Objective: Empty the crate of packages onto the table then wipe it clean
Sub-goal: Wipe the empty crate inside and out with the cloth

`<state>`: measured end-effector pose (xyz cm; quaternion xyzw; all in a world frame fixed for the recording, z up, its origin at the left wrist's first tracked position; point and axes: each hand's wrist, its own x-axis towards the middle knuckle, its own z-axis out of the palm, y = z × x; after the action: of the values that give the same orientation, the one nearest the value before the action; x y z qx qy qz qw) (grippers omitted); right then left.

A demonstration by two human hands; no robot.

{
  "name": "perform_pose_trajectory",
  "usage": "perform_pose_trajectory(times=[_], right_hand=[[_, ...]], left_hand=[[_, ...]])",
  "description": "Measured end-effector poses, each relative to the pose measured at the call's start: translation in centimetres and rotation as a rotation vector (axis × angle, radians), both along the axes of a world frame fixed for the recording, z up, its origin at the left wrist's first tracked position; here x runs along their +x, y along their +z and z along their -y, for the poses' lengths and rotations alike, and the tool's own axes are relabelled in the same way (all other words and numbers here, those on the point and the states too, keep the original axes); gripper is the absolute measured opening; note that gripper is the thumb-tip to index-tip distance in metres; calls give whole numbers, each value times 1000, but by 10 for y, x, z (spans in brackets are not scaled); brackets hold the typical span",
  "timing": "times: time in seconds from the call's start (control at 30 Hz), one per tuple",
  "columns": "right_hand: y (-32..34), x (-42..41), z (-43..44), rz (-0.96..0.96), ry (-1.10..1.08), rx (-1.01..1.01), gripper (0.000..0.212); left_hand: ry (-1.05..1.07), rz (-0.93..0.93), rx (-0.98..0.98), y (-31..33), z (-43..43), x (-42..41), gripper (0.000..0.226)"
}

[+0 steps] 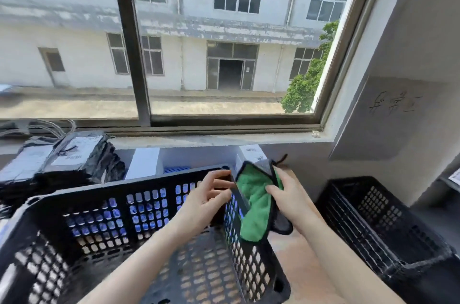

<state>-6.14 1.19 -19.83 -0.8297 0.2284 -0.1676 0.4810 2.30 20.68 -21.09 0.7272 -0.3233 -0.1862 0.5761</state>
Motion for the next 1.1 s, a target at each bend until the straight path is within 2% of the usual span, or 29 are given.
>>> perform_pose_trajectory(times=[0.13, 0.27, 0.4, 0.57, 0.7, 0.87, 1.0, 1.1], right_hand=[[6, 8, 42, 42, 41, -31, 48], [6, 24, 57, 96, 111, -125, 44], [-18, 32, 56, 47, 363, -212, 46], [-59, 27, 48, -89, 586, -138, 49], [-79, 26, 44, -33, 627, -133, 50], [-86, 28, 54, 32, 688, -139, 53], [-96, 14, 63, 107, 799, -121, 62], [-110, -9, 70, 137, 916, -94, 68]], left_hand=[[155, 47, 161, -18, 9, -28, 39], [212, 78, 290, -33, 16, -62, 42], [249, 153, 398, -44, 28, -82, 57], [225, 194, 444, -50, 48, -96, 75], [206, 284, 531, -56, 58, -100, 76], [234, 288, 608, -57, 64, -110, 71], [415, 362, 781, -49, 70, -126, 67], [604, 330, 857, -48, 78, -143, 63]])
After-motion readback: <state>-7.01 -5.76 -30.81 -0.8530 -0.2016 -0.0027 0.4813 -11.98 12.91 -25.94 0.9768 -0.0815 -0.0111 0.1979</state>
